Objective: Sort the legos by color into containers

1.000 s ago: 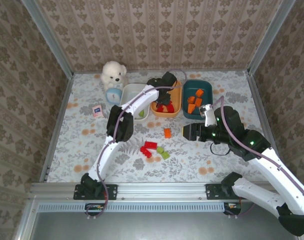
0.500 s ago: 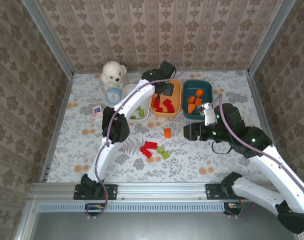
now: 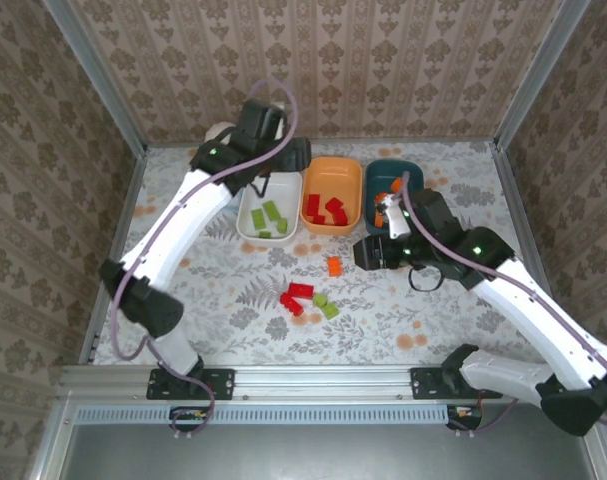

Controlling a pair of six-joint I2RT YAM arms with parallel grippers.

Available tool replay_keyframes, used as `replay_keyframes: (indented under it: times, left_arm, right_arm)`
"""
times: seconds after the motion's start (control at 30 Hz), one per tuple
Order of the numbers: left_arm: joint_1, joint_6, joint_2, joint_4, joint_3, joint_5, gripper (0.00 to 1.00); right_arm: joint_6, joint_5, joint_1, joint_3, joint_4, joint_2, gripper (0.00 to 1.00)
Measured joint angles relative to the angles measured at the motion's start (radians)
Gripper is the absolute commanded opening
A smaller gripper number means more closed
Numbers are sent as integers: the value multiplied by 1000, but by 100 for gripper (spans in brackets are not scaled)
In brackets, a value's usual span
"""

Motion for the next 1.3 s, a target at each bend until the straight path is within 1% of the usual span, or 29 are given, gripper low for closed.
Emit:
replay_keyframes:
  times: [0.07,0.2,0.27,0.33,0.53,0.63,0.77,0.87,1.03,1.17,1.3]
  left_arm:
    - [5,-18,-105,27,-149,12,83]
    - [3,-64,-316,80,-452,48,84]
    - [-6,-87,-410,90,-575,62,84]
    - [-26,-104,-490,90,-672,69,85]
    - [-98,-148,-640,84,-846,69,85]
    - [-114,-170,-685,66,-882,64,85]
    - [-125,-188,-716,59,-887,53,85]
    - [-128,-196,-724,59,-887,50,85]
    - [-129,-200,-724,58,-887,50,85]
    - [-132,-200,-724,58,-887,50,85]
    - [-134,-200,-719,58,-887,50,84]
  right_arm:
    - [0,35,25,16,-3,72,66]
    - [1,80,74,26,5,257,65]
    - [1,87,94,26,23,359,65]
    - [1,93,104,25,47,447,65]
    - [1,111,108,31,115,621,64]
    - [1,138,103,47,134,695,64]
    - [0,178,84,62,147,763,62]
    - [-7,192,69,72,163,794,57]
    - [-26,204,54,119,182,841,45]
    - [-29,204,42,139,190,861,41]
    - [-29,204,36,146,189,862,34]
